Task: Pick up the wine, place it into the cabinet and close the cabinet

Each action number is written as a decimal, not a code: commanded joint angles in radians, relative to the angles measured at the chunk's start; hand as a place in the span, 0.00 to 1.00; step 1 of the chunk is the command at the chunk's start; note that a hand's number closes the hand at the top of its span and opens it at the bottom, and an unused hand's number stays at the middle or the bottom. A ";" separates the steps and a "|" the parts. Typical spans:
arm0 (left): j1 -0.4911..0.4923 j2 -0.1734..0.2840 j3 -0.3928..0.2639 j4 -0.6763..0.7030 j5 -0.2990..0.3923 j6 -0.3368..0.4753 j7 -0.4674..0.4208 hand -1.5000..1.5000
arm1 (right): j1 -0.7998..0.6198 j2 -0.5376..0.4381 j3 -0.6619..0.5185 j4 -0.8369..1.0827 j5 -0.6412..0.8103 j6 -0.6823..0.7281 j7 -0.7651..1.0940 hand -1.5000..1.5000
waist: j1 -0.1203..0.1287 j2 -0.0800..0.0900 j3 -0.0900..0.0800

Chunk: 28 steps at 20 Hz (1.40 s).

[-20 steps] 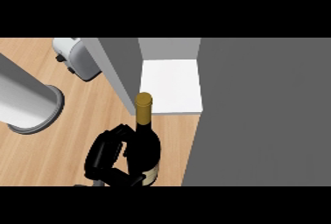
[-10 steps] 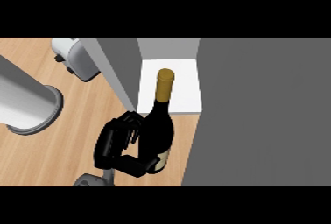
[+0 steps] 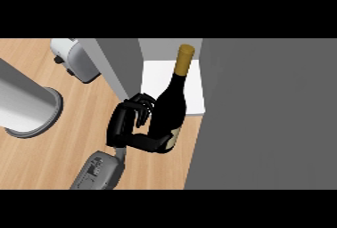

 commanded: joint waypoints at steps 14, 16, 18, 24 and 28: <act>-0.342 -0.001 0.003 0.398 0.142 0.057 -0.067 1.00 | 0.077 -0.019 -0.026 -0.191 -0.047 0.023 0.036 0.00 | -0.011 0.004 -0.001; -0.409 -0.001 0.003 0.484 0.182 0.081 -0.080 1.00 | 0.089 -0.015 -0.006 -0.187 -0.073 0.040 -0.010 0.00 | -0.034 0.008 -0.001; -0.409 -0.001 -0.062 0.490 0.251 0.131 -0.117 1.00 | 0.088 -0.002 0.011 -0.165 -0.068 0.047 -0.031 0.00 | -0.040 0.007 -0.001; -0.515 -0.001 -0.011 0.657 0.290 0.095 -0.133 1.00 | 0.136 -0.025 -0.001 -0.207 -0.075 0.061 -0.055 0.00 | -0.052 0.010 -0.001; -0.604 -0.001 -0.020 0.761 0.260 0.157 -0.127 1.00 | 0.149 -0.033 0.025 -0.213 -0.079 0.070 -0.069 0.00 | -0.069 0.011 0.000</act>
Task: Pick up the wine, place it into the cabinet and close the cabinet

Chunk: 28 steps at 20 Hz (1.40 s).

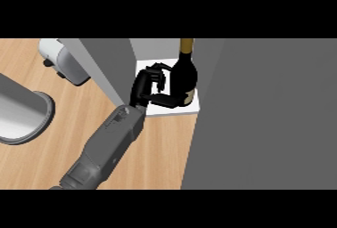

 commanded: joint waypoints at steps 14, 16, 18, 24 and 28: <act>-0.175 -0.002 0.084 0.326 0.095 0.018 -0.068 1.00 | 0.098 -0.008 0.022 -0.158 -0.064 0.024 -0.032 0.00 | -0.029 0.011 0.000; -0.215 -0.002 0.099 0.350 0.100 0.025 -0.061 1.00 | 0.084 -0.009 0.017 -0.147 -0.080 0.038 -0.028 0.00 | -0.030 0.016 0.000; -0.235 0.009 0.109 0.375 0.095 0.051 -0.085 1.00 | 0.108 -0.026 0.006 -0.133 -0.075 0.050 -0.070 0.00 | -0.047 0.018 0.001; -0.264 0.031 0.115 0.432 0.078 0.066 -0.120 1.00 | 0.093 -0.010 0.022 -0.125 -0.090 0.072 -0.088 0.00 | -0.044 0.024 0.000; -0.289 0.021 0.094 0.468 0.044 0.124 -0.147 0.00 | 0.104 -0.017 -0.002 -0.110 -0.096 0.076 -0.098 0.00 | -0.050 0.025 0.001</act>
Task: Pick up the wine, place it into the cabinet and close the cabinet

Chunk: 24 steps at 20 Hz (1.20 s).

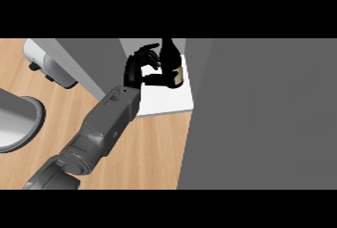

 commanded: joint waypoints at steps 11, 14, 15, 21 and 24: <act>-0.067 0.051 0.004 0.084 -0.033 0.103 -0.039 0.00 | 0.051 -0.017 0.025 -0.125 -0.046 0.039 -0.012 0.00 | -0.022 0.008 -0.001; -0.065 0.075 0.020 0.060 -0.018 -0.015 -0.055 0.00 | 0.055 -0.021 0.009 -0.129 -0.056 0.040 0.001 0.00 | -0.011 0.007 -0.002; -0.060 0.046 0.021 0.047 -0.016 -0.031 -0.081 0.00 | 0.065 -0.022 0.019 -0.129 -0.058 0.046 -0.013 0.00 | -0.011 0.003 -0.002; -0.077 0.036 0.086 0.015 0.042 -0.134 -0.109 1.00 | 0.086 -0.034 0.015 -0.130 -0.060 0.053 -0.023 0.00 | -0.004 0.001 -0.001; -0.098 0.011 0.089 -0.007 0.043 -0.196 -0.124 1.00 | 0.100 -0.040 -0.016 -0.161 -0.058 0.034 0.003 0.00 | 0.020 -0.012 -0.001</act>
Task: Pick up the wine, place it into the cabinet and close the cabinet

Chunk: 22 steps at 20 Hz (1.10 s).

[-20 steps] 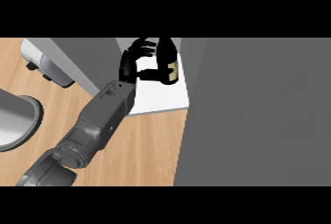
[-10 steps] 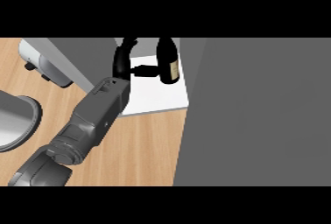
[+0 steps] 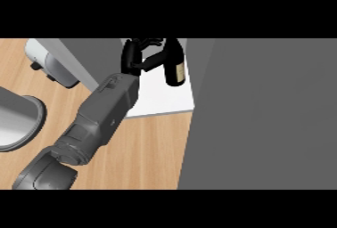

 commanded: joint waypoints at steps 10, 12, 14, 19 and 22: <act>-0.043 -0.053 0.034 -0.043 0.030 -0.146 0.011 0.00 | 0.089 -0.063 -0.063 -0.184 -0.056 0.002 0.069 0.00 | 0.053 -0.022 0.002; -0.005 -0.053 0.027 -0.047 0.015 -0.182 0.001 0.00 | 0.108 -0.042 0.020 -0.225 0.008 -0.036 0.112 0.00 | 0.070 -0.029 0.000; -0.031 -0.053 0.041 -0.071 0.033 -0.162 0.055 0.00 | 0.123 -0.064 -0.043 -0.218 -0.032 -0.024 0.081 0.00 | 0.080 -0.033 0.002; 0.040 -0.053 -0.005 -0.135 0.053 -0.188 0.046 0.00 | 0.132 -0.089 -0.075 -0.259 -0.058 -0.030 0.128 0.00 | 0.078 -0.042 0.002; 0.086 -0.053 -0.029 -0.185 0.088 -0.221 0.061 0.00 | 0.127 -0.079 -0.062 -0.242 -0.036 -0.035 0.124 0.00 | 0.077 -0.043 0.002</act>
